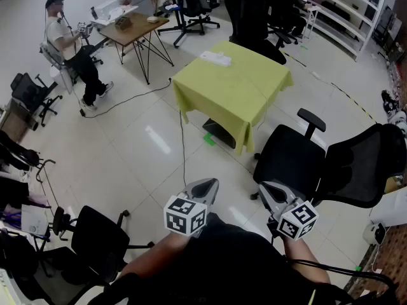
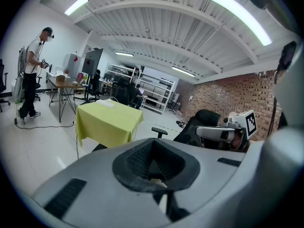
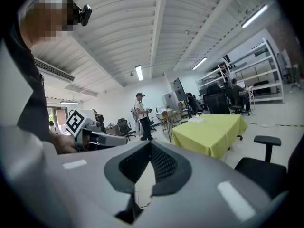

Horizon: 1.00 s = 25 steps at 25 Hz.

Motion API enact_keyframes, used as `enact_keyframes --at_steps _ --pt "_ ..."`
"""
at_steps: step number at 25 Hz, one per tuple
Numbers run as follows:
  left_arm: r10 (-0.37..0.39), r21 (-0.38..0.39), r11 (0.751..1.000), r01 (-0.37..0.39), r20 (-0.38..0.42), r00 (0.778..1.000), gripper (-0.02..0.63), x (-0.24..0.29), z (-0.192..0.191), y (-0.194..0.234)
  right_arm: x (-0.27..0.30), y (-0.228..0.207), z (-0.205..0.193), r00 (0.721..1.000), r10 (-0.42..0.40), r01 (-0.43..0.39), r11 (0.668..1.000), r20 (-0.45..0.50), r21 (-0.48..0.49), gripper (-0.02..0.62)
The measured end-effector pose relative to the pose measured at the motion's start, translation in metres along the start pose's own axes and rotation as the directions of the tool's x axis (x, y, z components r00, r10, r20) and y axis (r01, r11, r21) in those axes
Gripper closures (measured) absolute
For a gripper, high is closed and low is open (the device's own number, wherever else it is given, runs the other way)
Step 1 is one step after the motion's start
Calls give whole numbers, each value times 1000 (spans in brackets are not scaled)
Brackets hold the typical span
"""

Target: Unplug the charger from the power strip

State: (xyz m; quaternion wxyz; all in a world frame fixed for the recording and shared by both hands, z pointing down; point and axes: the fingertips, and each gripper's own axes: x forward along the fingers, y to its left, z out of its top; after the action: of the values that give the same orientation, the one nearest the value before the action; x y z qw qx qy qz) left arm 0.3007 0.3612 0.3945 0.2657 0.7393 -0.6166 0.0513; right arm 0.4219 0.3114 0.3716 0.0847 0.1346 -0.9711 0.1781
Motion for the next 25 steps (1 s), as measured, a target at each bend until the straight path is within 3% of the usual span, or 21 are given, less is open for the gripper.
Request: enact_keyframes --at_steps 7,18,25 --pt "14 -8 1000 -14 -16 1000 598 -10 -14 -4 -3 8 -8 1000 15 -15 1000 7 -1 592" --pt "-13 2 1000 13 -39 999 598 4 -12 -4 -9 -6 -18 999 -34 33 998 14 49 592" --pt "-23 -16 1000 22 -40 999 598 21 -1 24 18 -21 -14 999 -54 54 997 -7 60 592"
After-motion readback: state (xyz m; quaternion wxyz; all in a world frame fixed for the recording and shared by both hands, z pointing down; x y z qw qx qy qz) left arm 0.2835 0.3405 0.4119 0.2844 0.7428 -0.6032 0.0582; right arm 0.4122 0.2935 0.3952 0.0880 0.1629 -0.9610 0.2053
